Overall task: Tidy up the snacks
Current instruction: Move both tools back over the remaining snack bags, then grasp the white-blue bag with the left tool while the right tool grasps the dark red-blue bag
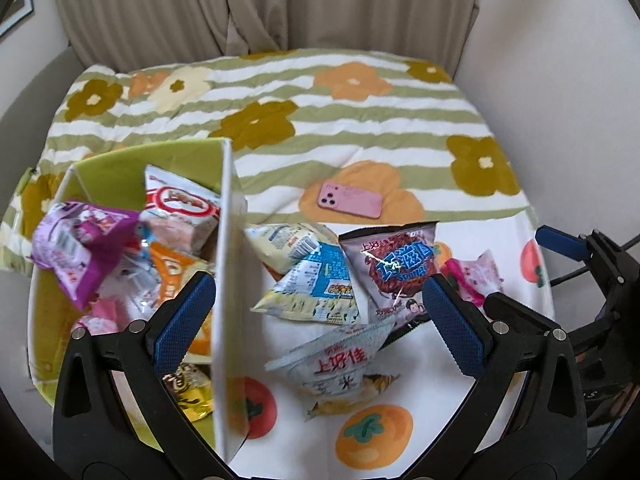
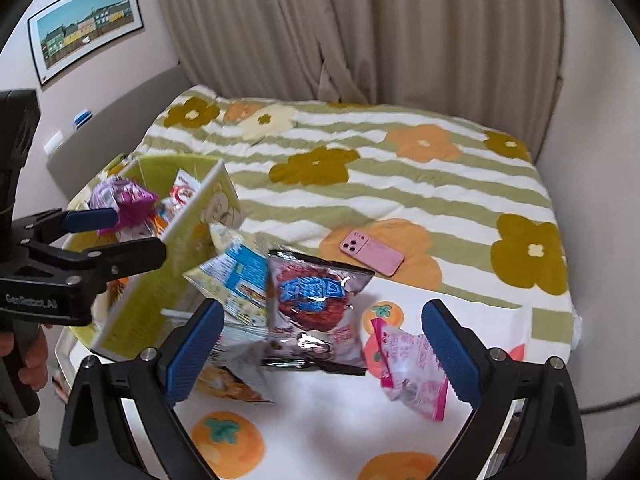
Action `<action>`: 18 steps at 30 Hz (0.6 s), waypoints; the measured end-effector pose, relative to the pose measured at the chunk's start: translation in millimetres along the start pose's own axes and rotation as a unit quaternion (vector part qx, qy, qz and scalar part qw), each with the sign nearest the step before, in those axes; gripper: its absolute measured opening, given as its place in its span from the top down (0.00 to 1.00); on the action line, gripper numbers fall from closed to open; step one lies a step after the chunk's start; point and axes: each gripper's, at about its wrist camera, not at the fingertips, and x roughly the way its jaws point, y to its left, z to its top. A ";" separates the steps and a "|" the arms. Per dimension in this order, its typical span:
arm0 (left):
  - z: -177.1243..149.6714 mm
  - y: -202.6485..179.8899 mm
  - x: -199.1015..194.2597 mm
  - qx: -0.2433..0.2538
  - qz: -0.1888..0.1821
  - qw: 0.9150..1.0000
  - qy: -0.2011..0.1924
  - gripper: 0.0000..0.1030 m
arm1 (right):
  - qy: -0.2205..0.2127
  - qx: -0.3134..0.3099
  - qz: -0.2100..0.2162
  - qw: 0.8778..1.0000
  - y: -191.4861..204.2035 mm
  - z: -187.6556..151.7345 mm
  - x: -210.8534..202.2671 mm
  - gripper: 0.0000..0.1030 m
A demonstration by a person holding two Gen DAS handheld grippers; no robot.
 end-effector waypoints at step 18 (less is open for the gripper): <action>15.1 -8.6 67.2 0.007 0.056 0.997 0.060 0.01 | 0.093 -0.020 0.080 0.992 -11.2 3.7 135.3 0.04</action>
